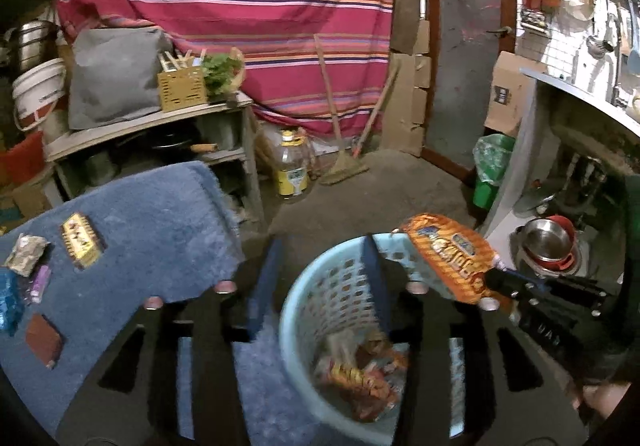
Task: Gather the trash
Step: 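Open both tools to drop the two bags into the basket, then move both open tools back over the table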
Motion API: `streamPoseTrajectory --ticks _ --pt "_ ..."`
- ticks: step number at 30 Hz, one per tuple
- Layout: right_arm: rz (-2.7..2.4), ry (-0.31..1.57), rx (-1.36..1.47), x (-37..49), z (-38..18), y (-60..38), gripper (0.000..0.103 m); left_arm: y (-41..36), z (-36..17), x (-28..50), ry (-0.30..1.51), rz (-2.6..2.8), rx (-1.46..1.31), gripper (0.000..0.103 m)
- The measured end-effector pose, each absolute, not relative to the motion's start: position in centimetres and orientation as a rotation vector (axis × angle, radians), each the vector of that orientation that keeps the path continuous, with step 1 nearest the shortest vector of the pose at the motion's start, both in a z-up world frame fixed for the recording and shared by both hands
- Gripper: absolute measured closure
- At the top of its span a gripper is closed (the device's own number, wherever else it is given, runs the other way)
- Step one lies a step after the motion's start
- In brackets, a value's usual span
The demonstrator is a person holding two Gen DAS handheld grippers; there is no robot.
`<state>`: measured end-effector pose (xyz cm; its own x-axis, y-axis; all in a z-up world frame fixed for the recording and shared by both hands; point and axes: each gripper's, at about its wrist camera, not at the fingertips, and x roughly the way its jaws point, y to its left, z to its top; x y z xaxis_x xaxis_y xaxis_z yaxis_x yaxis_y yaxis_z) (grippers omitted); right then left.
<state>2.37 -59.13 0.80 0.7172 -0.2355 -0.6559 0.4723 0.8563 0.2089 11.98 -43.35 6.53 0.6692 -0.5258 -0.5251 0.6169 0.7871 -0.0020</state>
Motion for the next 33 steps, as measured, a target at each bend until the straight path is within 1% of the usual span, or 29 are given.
streamPoseTrajectory --ticks 1,2,3,6,8,10,14,15,16,17,18,22,23,24,28,33 --pt "-0.4 0.663 0.383 2.5 0.7 -59.0 0.101 -42.9 6.6 11.9 0.525 -0.633 0.183 0.046" --pt "-0.398 0.664 0.385 2.5 0.7 -58.9 0.101 -42.4 6.6 11.8 0.518 -0.622 0.184 0.041" --pt "-0.395 0.664 0.387 2.6 0.6 -58.8 0.101 -41.7 6.7 11.8 0.513 -0.61 0.183 0.04" --pt "-0.389 0.668 0.38 3.3 0.3 -58.1 0.101 -39.6 7.0 11.9 0.512 -0.587 0.174 0.03" --pt "-0.384 0.671 0.379 3.6 0.2 -57.6 0.1 -38.1 7.2 12.0 0.5 -0.549 0.173 0.019" --pt "-0.382 0.673 0.376 4.1 0.1 -57.1 0.099 -36.6 7.4 12.0 0.481 -0.512 0.168 0.015" --pt "-0.404 0.692 0.344 4.9 -0.4 -56.2 0.098 -33.2 8.0 12.5 0.478 -0.45 0.153 0.01" --pt "-0.412 0.698 0.344 5.1 -0.5 -56.1 0.091 -32.3 8.1 12.6 0.474 -0.429 0.15 0.009" --pt "-0.423 0.71 0.353 5.2 -0.9 -56.1 0.081 -31.7 8.3 12.7 0.47 -0.412 0.148 0.007" --pt "-0.432 0.711 0.362 5.2 -1.1 -56.1 0.05 -30.6 8.4 12.8 0.462 -0.387 0.145 0.006" --pt "-0.448 0.702 0.368 5.1 -1.2 -56.0 0.033 -29.8 8.6 13.0 0.458 -0.373 0.144 0.006" --pt "-0.473 0.712 0.357 5.1 -1.7 -55.6 0.033 -26.6 8.8 13.6 0.454 -0.321 0.142 0.006" --pt "-0.481 0.715 0.352 5.1 -1.7 -55.3 0.032 -25.5 8.9 13.8 0.455 -0.302 0.136 0.006" --pt "-0.488 0.715 0.347 5.2 -1.7 -55.0 0.028 -24.8 8.9 14.0 0.457 -0.291 0.128 0.006" --pt "-0.491 0.708 0.316 6.0 -1.1 -53.1 0.027 -21.2 8.8 14.6 0.465 -0.252 0.088 0.006" --pt "-0.445 0.666 0.294 7.7 0.3 -49.0 0.021 -16.6 8.3 15.4 0.47 -0.188 0.089 0.006"
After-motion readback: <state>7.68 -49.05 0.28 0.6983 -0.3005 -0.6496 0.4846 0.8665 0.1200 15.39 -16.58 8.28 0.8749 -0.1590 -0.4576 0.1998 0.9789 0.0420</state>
